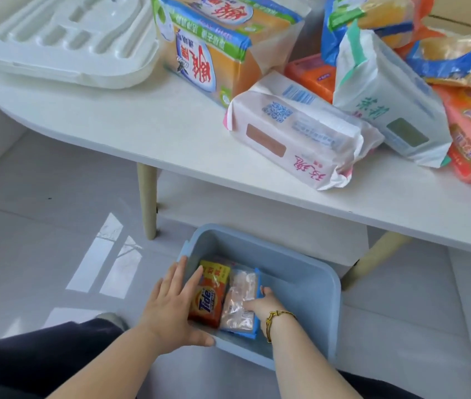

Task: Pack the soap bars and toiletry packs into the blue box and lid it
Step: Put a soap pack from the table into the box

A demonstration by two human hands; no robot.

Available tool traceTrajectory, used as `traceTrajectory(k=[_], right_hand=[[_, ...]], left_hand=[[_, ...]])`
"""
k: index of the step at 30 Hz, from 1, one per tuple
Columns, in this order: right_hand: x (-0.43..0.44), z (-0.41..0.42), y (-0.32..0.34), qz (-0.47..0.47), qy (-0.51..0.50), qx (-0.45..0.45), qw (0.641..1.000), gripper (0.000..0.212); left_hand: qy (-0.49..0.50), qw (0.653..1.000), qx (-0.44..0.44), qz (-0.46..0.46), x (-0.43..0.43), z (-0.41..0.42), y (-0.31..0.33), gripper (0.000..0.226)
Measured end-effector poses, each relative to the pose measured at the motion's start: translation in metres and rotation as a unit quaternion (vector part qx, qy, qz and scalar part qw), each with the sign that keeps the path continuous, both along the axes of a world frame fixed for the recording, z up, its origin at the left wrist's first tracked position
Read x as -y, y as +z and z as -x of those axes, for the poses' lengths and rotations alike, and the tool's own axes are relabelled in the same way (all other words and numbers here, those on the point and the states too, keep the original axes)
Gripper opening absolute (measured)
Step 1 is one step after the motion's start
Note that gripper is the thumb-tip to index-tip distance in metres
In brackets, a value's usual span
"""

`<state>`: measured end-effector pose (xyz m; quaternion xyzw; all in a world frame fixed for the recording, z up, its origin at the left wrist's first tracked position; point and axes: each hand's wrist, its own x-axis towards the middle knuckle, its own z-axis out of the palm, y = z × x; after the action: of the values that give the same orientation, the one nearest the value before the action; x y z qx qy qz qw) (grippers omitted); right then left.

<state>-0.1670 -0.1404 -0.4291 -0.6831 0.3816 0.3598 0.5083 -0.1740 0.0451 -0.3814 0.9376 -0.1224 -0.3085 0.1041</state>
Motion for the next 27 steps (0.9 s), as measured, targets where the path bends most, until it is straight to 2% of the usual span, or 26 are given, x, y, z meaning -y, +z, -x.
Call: traceTrajectory(k=[4, 8, 13, 17, 20, 25, 27], right_hand=[[-0.006, -0.001, -0.012, 0.009, 0.032, -0.011, 0.999, 0.061], [-0.007, -0.001, -0.019, 0.032, 0.088, -0.003, 0.996, 0.049], [-0.009, -0.002, -0.026, 0.163, 0.229, -0.011, 0.96, 0.037], [-0.01, -0.004, -0.03, 0.167, 0.244, 0.001, 0.955, 0.029], [-0.006, -0.005, -0.032, 0.142, 0.233, -0.002, 0.962, 0.029], [-0.003, -0.005, -0.027, 0.091, 0.284, -0.023, 0.954, 0.036], [-0.007, -0.004, -0.023, 0.086, 0.296, -0.032, 0.951, 0.028]], left_hand=[[0.001, 1.0, -0.003, -0.007, -0.001, -0.001, -0.001, 0.125], [0.008, 1.0, -0.001, 0.001, -0.002, 0.0, 0.001, 0.125], [0.007, 1.0, 0.005, 0.005, -0.001, 0.001, -0.002, 0.126], [0.011, 1.0, -0.004, 0.014, -0.002, 0.001, -0.004, 0.126], [0.012, 1.0, -0.002, 0.018, -0.003, 0.001, -0.005, 0.128], [0.009, 1.0, 0.0, 0.001, -0.002, 0.001, -0.004, 0.128], [0.007, 1.0, 0.002, -0.01, 0.0, 0.0, -0.004, 0.127]])
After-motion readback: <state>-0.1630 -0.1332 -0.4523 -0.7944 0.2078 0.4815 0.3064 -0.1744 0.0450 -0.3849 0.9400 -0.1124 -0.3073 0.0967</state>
